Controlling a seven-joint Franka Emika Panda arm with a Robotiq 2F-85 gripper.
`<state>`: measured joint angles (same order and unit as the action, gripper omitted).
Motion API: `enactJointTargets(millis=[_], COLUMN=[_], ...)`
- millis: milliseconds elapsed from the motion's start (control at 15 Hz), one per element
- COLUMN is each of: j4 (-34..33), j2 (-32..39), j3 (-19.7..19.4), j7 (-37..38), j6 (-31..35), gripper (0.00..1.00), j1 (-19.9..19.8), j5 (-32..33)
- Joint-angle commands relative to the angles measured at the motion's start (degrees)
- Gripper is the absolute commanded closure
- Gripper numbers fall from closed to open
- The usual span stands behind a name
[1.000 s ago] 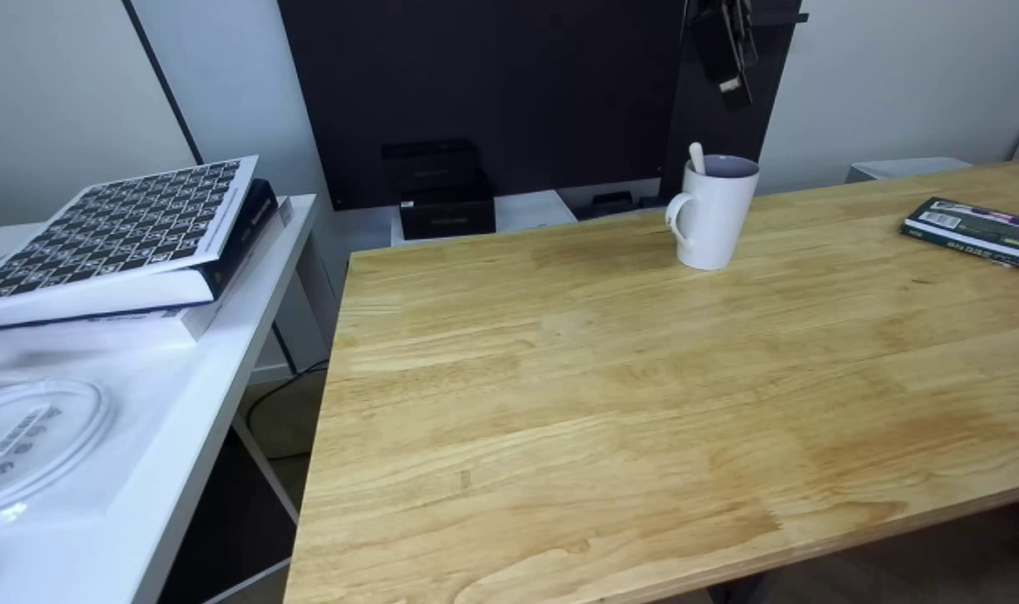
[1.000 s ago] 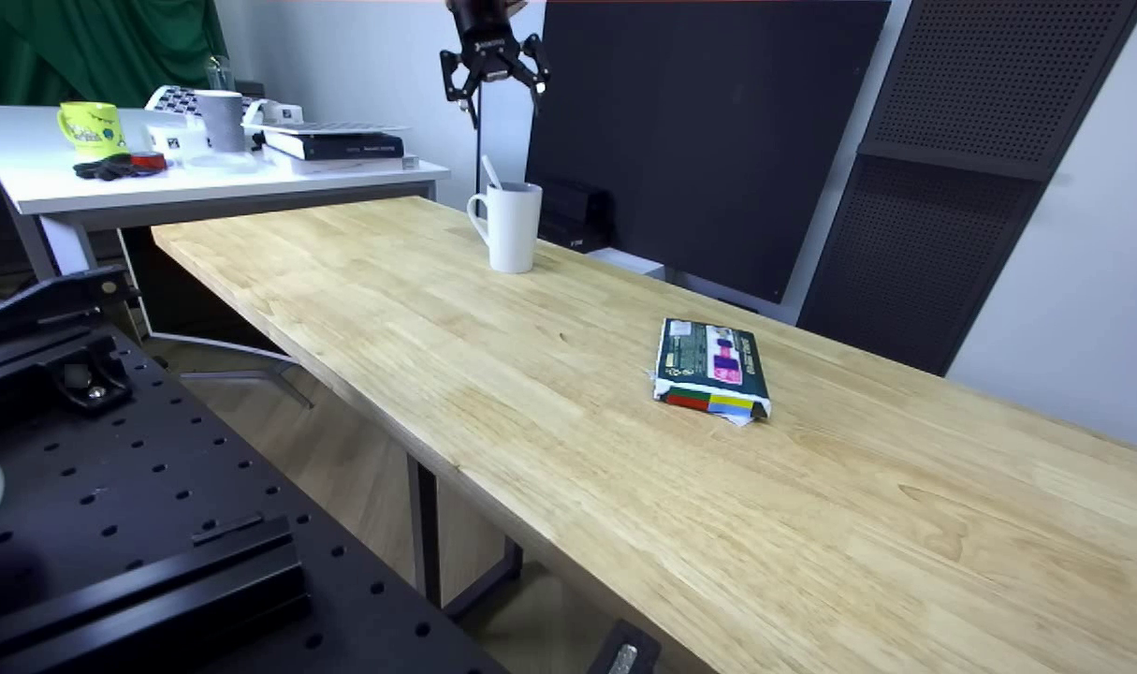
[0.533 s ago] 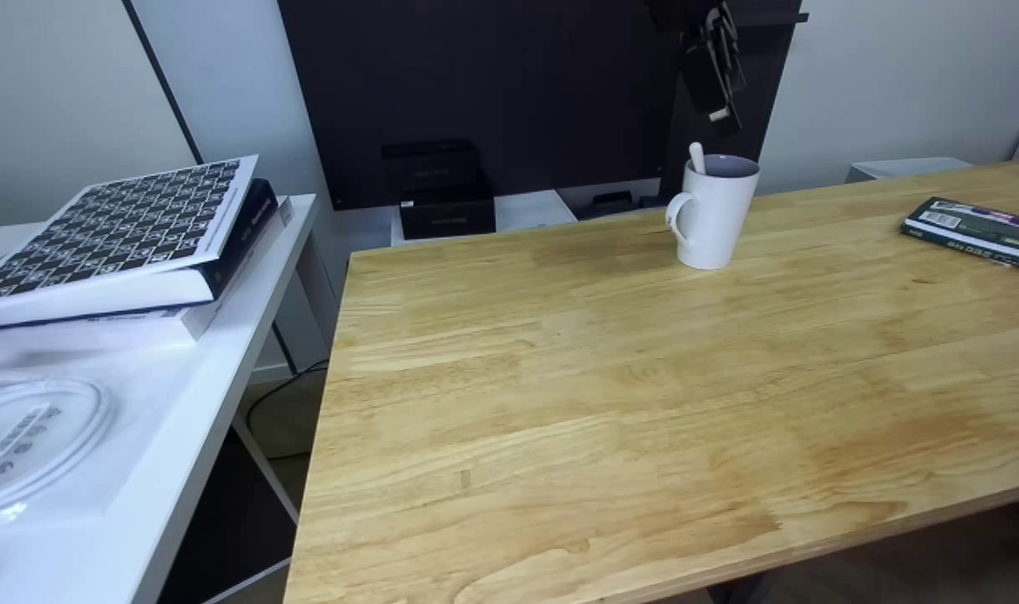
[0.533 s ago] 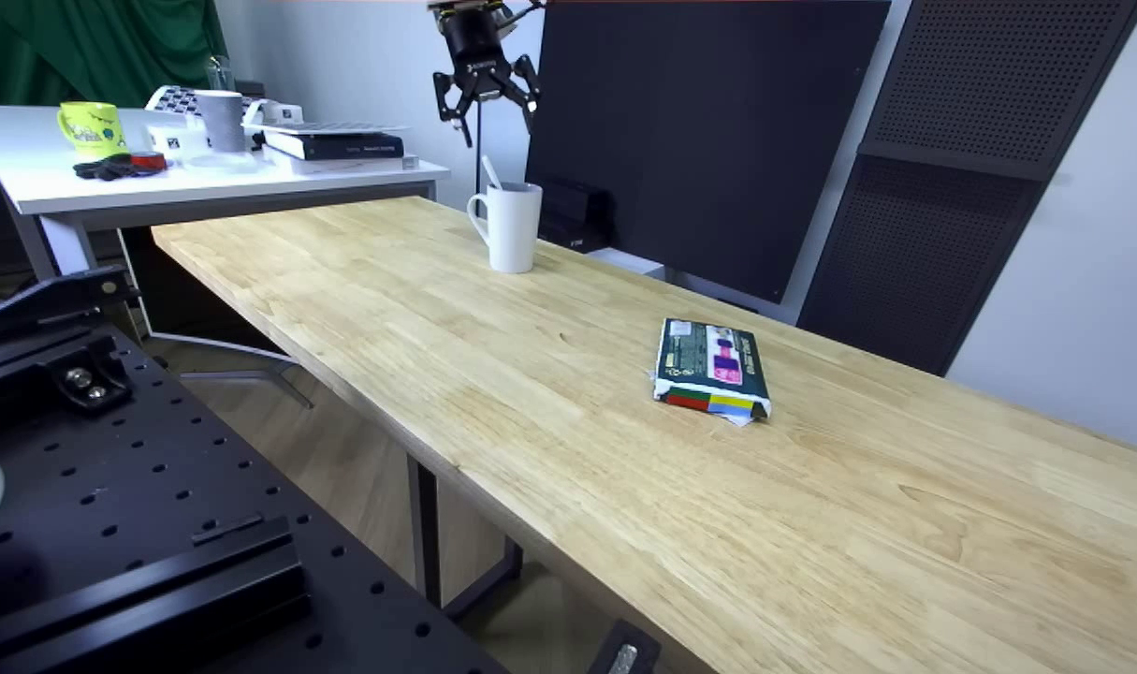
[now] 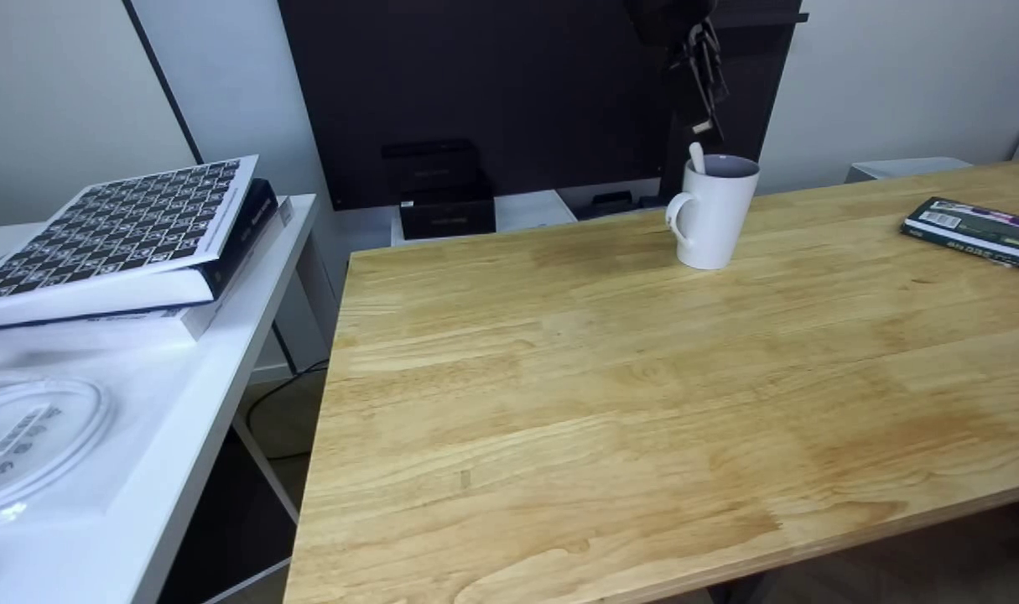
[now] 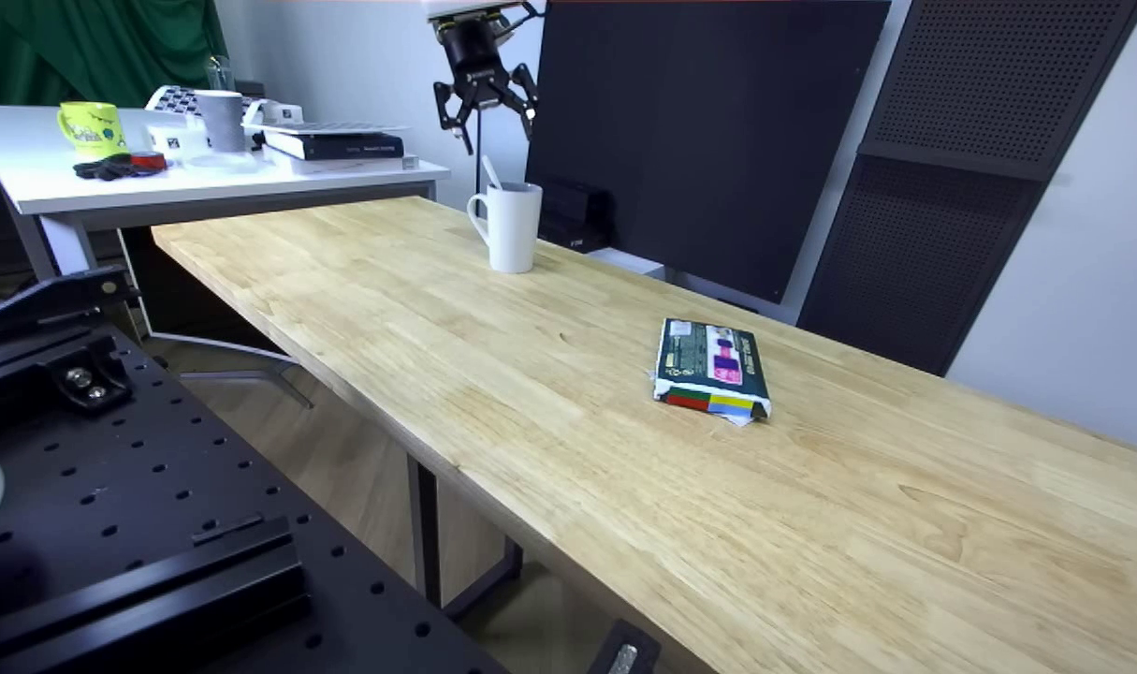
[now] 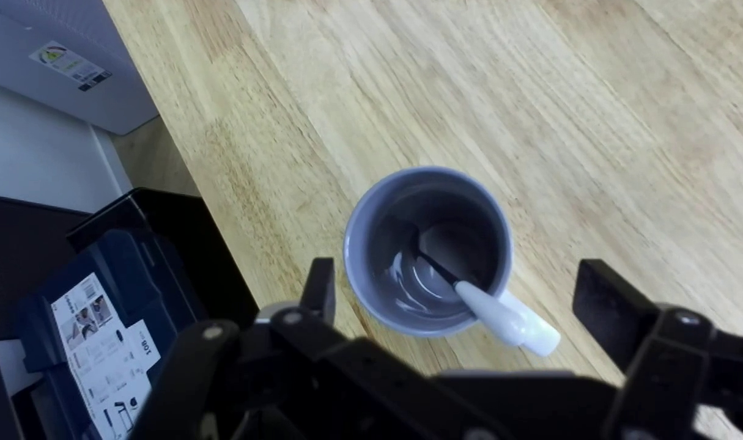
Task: Put the spoon on the table
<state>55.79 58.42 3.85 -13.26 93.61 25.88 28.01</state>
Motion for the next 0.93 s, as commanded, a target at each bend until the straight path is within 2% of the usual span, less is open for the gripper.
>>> enactJointTargets(millis=[0,533,600,667,867], j4=[-4.5,-6.0,-6.3,-6.4,-6.9], j2=[2.9,4.7,5.0,5.1,5.3], j3=[-0.5,-0.4,-0.4,-0.4,-0.4], j7=[-0.8,-1.0,-1.2,-1.2,-1.3], j6=[-1.0,-1.1,-1.2,-1.3,-1.4], gripper=[0.00,0.00,0.25,0.26,0.47], j1=[0.7,1.0,1.0,1.1,1.1], j5=[0.5,0.3,0.4,0.4,0.3])
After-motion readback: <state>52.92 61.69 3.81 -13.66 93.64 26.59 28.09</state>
